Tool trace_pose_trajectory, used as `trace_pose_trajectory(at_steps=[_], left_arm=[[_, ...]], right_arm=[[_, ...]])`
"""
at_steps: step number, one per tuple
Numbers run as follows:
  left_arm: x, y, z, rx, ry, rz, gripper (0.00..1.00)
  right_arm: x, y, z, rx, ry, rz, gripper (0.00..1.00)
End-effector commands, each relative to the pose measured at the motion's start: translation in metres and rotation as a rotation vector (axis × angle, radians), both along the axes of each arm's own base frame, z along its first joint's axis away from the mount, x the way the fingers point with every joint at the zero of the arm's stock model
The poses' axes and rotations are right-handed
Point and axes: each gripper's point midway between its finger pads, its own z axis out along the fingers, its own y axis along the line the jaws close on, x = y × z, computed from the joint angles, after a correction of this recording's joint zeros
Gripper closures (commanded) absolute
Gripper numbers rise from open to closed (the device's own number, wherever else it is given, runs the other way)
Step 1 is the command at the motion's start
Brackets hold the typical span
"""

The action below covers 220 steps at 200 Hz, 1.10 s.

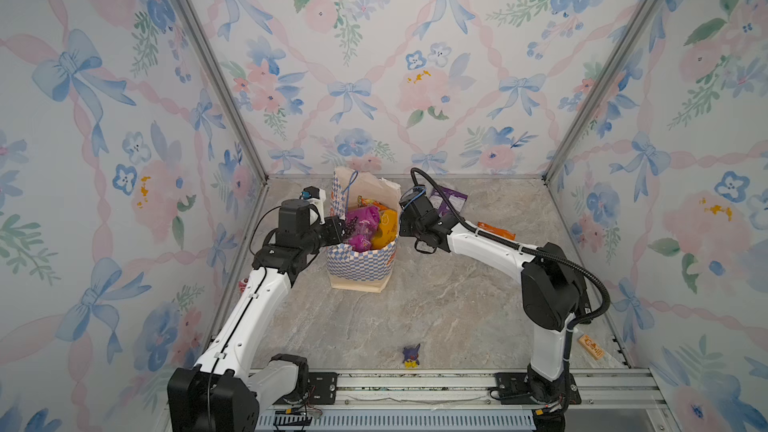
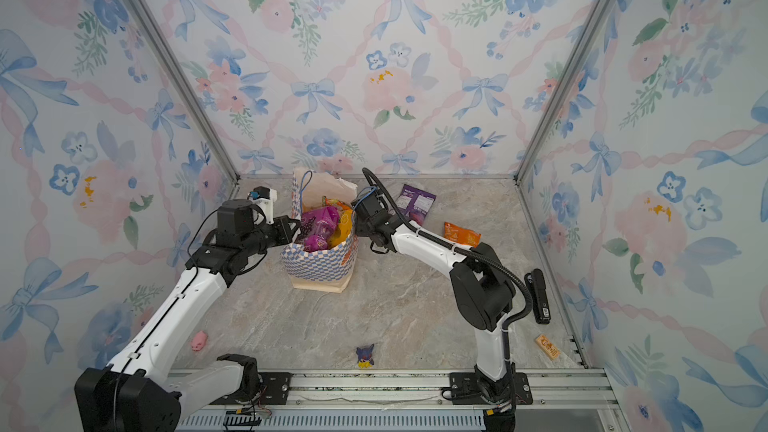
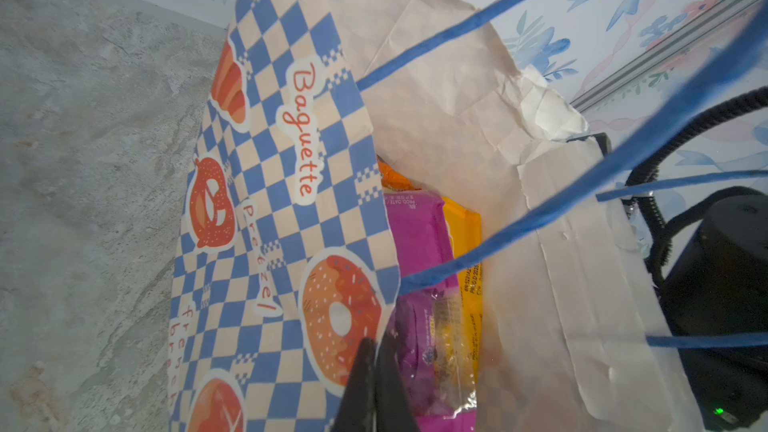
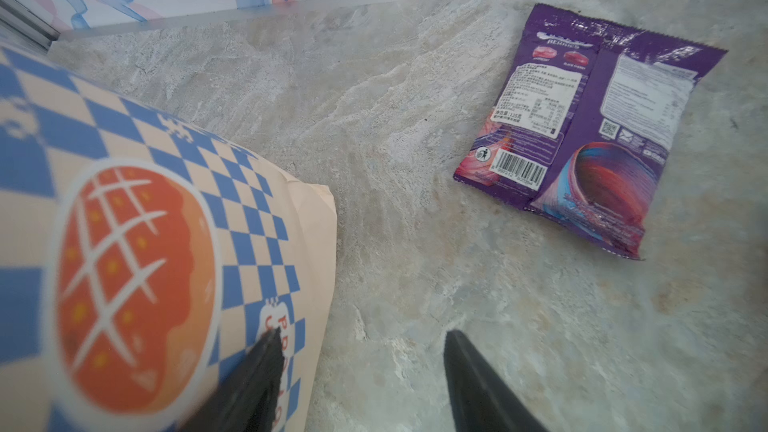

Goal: Place the snacks into the paper bag
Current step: 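Move the right gripper over the purple FOXS berries candy bag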

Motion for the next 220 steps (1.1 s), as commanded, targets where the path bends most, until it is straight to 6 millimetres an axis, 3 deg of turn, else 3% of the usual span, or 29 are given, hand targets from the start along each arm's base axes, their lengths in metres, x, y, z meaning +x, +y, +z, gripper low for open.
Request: trace_pose_trajectory(at_steps=[1, 56, 92, 138, 199, 220], left_arm=[[-0.008, 0.000, 0.004, -0.019, -0.013, -0.017, 1.00], [-0.012, 0.012, 0.006, -0.028, -0.026, 0.009, 1.00], [-0.009, 0.012, -0.001, -0.027, -0.007, 0.005, 1.00], [-0.008, 0.014, -0.002, -0.025, -0.004, 0.009, 1.00], [-0.008, 0.015, -0.001, -0.028, -0.005, 0.010, 1.00], [-0.008, 0.016, -0.003, -0.026, -0.002, 0.014, 1.00]], right_arm=[[-0.008, 0.016, 0.003, -0.022, 0.003, 0.048, 0.35], [-0.012, -0.002, 0.015, -0.046, -0.003, 0.038, 0.34], [-0.011, -0.032, 0.021, -0.057, 0.029, 0.018, 0.33], [-0.013, -0.063, 0.015, -0.048, 0.068, -0.012, 0.32], [-0.027, -0.081, 0.003, -0.082, 0.100, -0.034, 0.32], [-0.031, -0.073, 0.003, -0.039, 0.108, -0.008, 0.32]])
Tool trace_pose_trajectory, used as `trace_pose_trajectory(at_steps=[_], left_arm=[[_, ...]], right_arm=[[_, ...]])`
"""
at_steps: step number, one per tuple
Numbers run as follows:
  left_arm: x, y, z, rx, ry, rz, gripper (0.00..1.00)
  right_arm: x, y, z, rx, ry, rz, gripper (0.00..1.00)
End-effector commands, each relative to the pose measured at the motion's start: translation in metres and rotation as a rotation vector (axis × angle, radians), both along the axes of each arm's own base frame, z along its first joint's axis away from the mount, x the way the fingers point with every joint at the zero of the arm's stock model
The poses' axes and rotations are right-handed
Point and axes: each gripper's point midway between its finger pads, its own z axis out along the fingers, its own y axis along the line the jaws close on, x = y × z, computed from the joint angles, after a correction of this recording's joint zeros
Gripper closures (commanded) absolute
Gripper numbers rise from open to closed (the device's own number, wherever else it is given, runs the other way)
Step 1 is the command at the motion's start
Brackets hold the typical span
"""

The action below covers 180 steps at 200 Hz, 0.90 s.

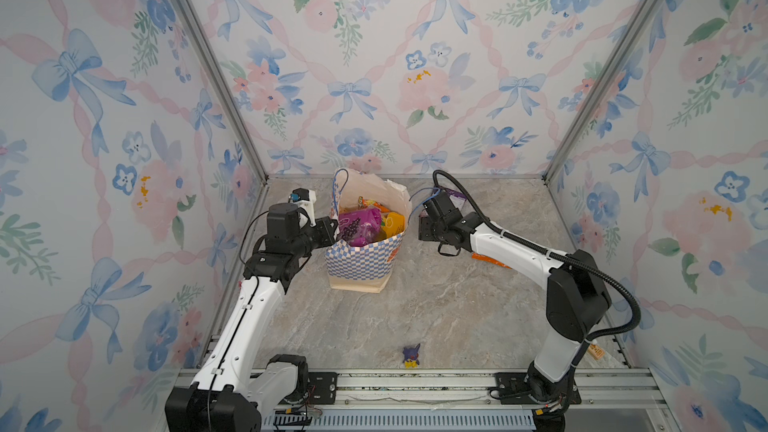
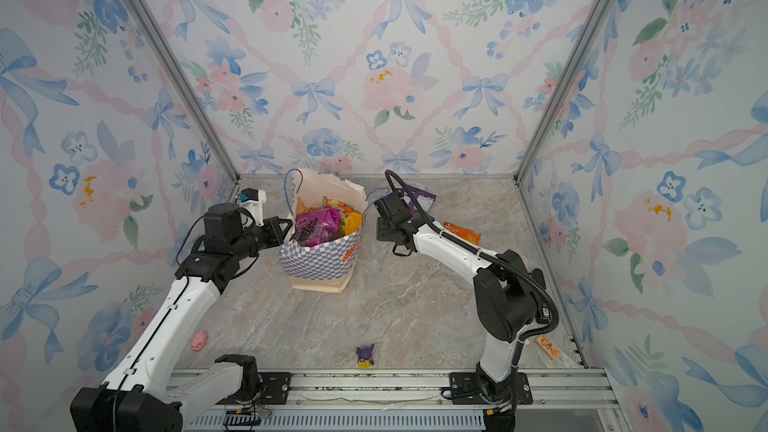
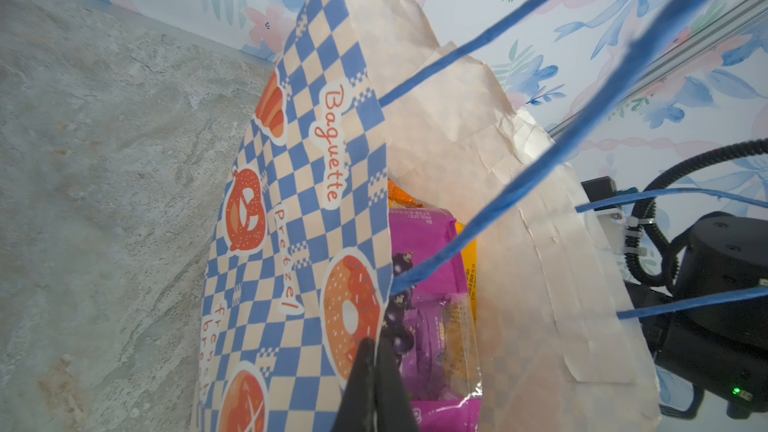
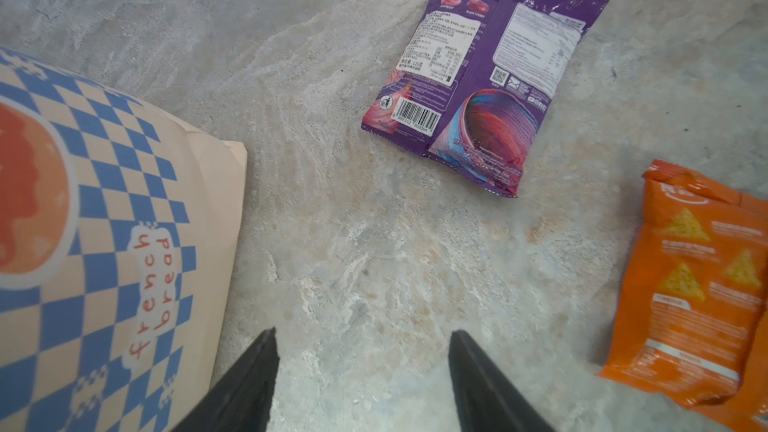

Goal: Place the snacks into the paper bag
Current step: 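Move the right gripper over the purple FOXS berries candy bag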

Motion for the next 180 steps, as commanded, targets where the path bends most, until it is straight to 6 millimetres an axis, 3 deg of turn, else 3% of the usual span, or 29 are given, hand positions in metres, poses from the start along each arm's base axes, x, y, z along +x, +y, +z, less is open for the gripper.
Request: trace_pose_trajectory(at_steps=[1, 23, 45, 106, 130, 180], left_arm=[[-0.002, 0.000, -0.013, 0.001, 0.035, -0.010, 1.00], [-0.002, 0.000, -0.013, 0.000, 0.035, -0.009, 1.00], [-0.003, 0.000, -0.011, 0.001, 0.028, -0.015, 1.00], [-0.003, 0.002, -0.014, -0.002, 0.034, -0.008, 1.00], [-0.003, 0.003, -0.013, -0.003, 0.034, -0.006, 1.00], [-0.002, 0.002, -0.011, -0.004, 0.030, -0.007, 1.00]], right_arm=[[-0.010, 0.002, 0.012, 0.035, -0.004, 0.023, 0.32], [-0.012, 0.011, 0.008, 0.063, 0.001, 0.042, 0.32], [-0.010, 0.007, 0.002, 0.074, 0.026, 0.045, 0.30], [0.014, -0.043, 0.010, 0.157, 0.089, 0.011, 0.21], [0.031, -0.070, 0.012, 0.186, 0.088, -0.052, 0.14], [0.085, -0.090, -0.010, 0.428, 0.137, -0.125, 0.04]])
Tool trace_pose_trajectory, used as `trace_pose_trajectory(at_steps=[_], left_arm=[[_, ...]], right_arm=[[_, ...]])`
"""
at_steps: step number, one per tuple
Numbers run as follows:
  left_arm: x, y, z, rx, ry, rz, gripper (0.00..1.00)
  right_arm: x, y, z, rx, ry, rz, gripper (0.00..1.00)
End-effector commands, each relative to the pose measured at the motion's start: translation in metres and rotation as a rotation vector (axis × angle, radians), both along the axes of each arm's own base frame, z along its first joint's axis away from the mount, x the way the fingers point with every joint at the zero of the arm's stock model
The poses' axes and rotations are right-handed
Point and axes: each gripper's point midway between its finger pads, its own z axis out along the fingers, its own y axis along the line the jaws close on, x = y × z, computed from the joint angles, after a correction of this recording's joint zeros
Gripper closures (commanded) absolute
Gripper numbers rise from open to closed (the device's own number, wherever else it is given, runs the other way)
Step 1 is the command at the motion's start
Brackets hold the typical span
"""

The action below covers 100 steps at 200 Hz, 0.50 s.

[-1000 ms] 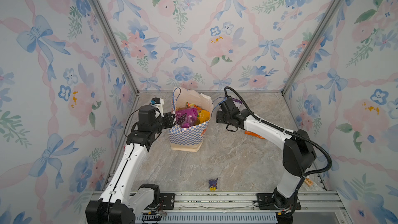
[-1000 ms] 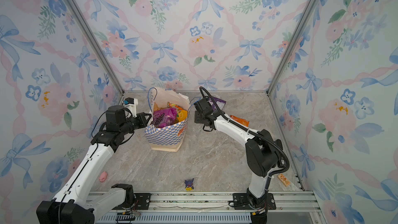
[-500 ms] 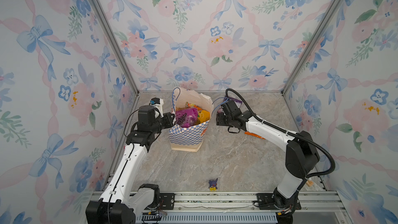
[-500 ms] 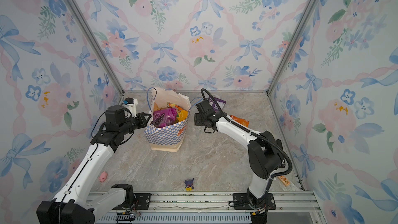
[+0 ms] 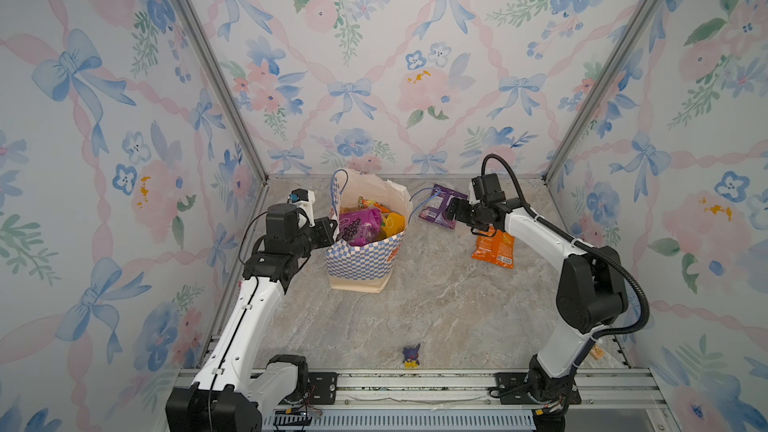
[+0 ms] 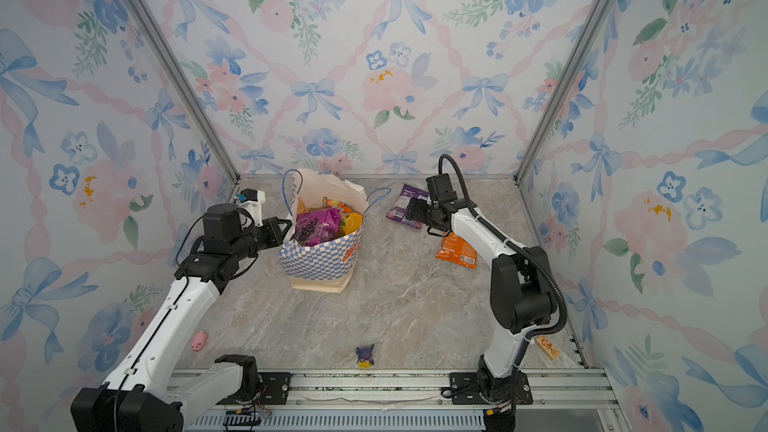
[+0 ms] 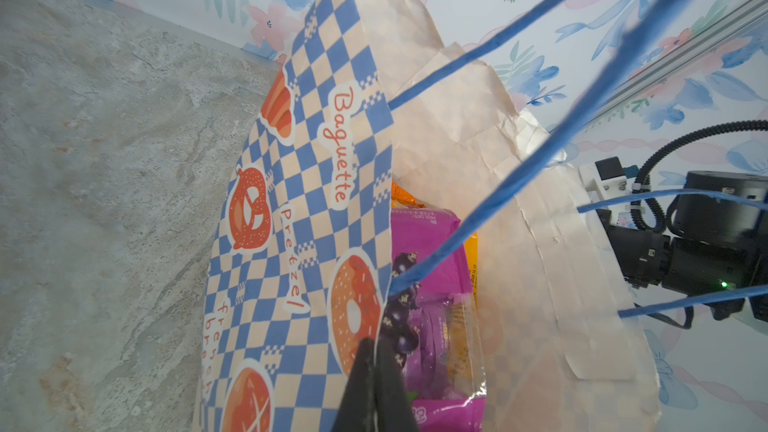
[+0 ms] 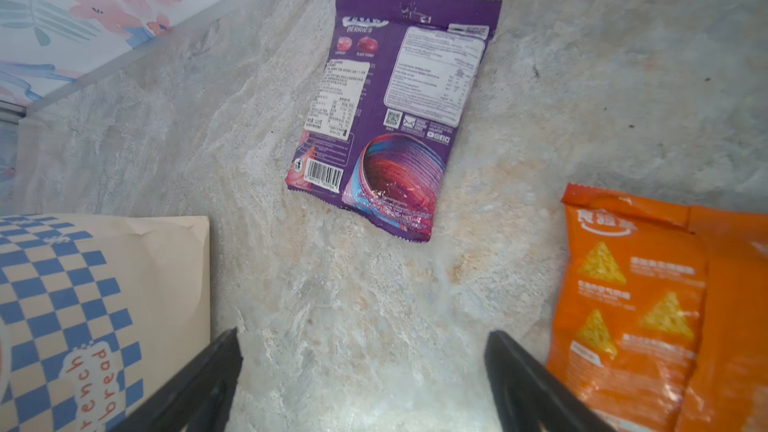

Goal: Place the snacks into the paper bag
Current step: 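Move the right gripper over the purple FOXS berries candy bag, then lower the right gripper and close it on the purple FOXS candy bag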

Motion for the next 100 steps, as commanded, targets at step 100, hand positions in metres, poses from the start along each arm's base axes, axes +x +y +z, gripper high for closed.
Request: trace_pose_trajectory(at_steps=[100], left_arm=[[0.001, 0.002, -0.010, 0.000, 0.030, -0.004, 1.00]], right_arm=[[0.100, -0.028, -0.061, 0.290, 0.086, -0.085, 0.01]])
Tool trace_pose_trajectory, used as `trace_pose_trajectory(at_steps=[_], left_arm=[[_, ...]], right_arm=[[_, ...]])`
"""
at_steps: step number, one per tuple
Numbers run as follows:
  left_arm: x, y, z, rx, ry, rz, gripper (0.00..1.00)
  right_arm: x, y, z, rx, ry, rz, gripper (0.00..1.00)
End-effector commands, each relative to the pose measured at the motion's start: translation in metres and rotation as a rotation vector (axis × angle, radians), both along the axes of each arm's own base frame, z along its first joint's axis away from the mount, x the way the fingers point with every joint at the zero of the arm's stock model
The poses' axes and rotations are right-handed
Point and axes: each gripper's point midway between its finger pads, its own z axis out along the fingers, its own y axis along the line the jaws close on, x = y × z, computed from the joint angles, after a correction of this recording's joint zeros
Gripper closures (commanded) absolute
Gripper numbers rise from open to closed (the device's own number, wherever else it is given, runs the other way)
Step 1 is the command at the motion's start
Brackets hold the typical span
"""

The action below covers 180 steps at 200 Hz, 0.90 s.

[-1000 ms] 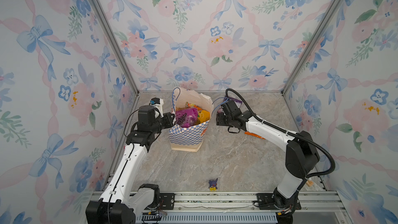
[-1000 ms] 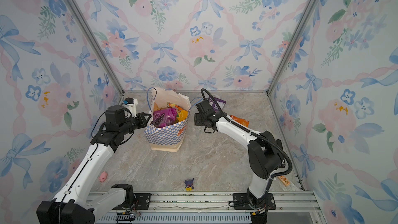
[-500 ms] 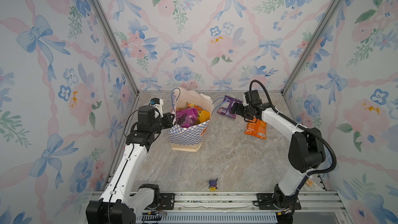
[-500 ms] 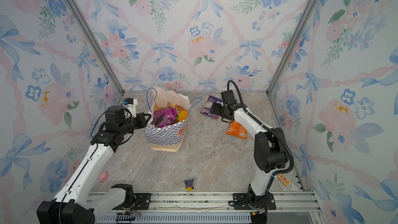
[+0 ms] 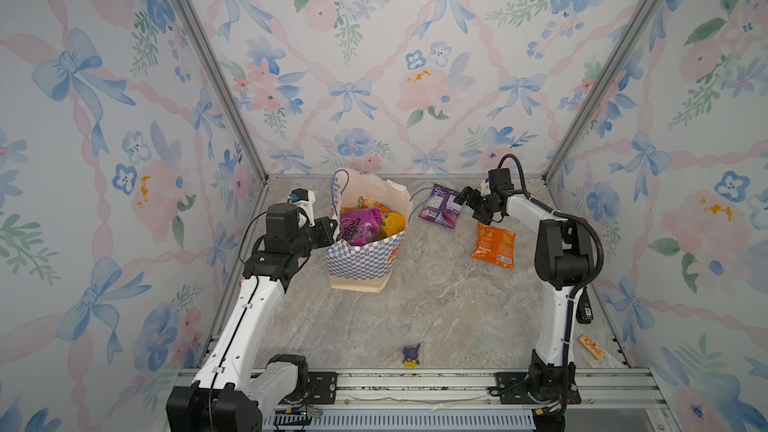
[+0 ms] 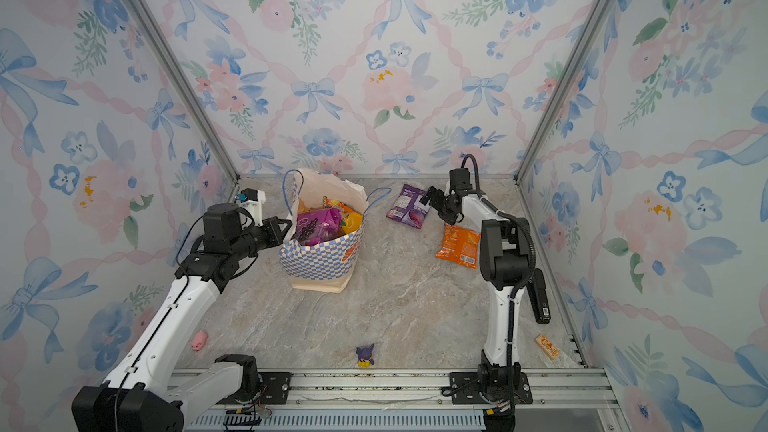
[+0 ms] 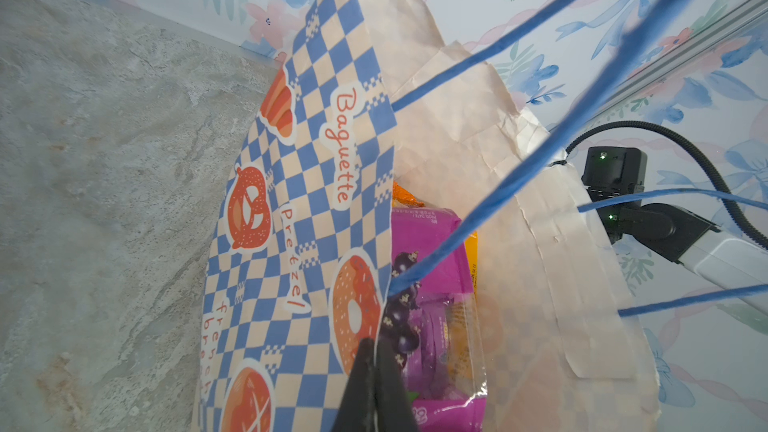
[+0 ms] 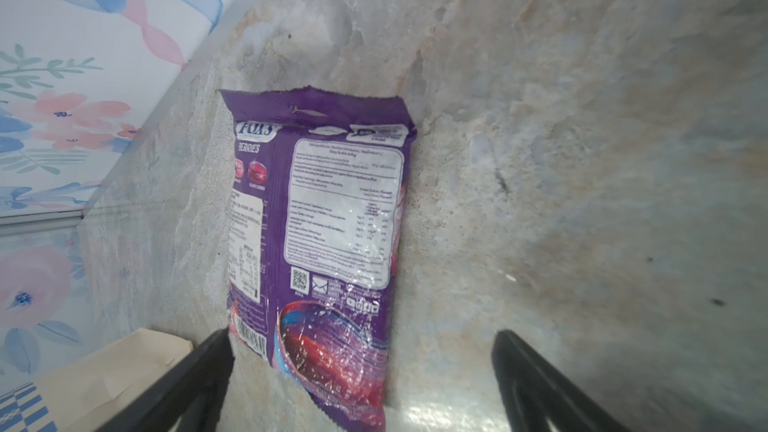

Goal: Place the snacks into the paper bag
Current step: 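Lower the right gripper and close it on the purple FOXS candy bag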

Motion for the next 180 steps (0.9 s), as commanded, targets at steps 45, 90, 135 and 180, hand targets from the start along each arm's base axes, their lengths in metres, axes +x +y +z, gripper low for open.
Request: trace_pose_trajectory(at_steps=[45, 90, 135, 180], left_arm=[[0.001, 0.001, -0.010, 0.003, 0.030, -0.004, 1.00], [0.001, 0.001, -0.008, 0.003, 0.026, -0.006, 1.00], [0.001, 0.001, -0.006, 0.002, 0.020, -0.007, 1.00], [0.000, 0.001, -0.004, 0.004, 0.013, -0.008, 1.00]], right_arm=[[0.021, 0.019, -0.008, 0.088, -0.020, 0.011, 0.02], [0.021, 0.022, -0.024, 0.078, 0.001, 0.012, 0.02], [0.014, 0.049, -0.035, 0.071, 0.026, 0.069, 0.04], [0.003, 0.071, -0.051, 0.057, 0.051, 0.089, 0.12]])
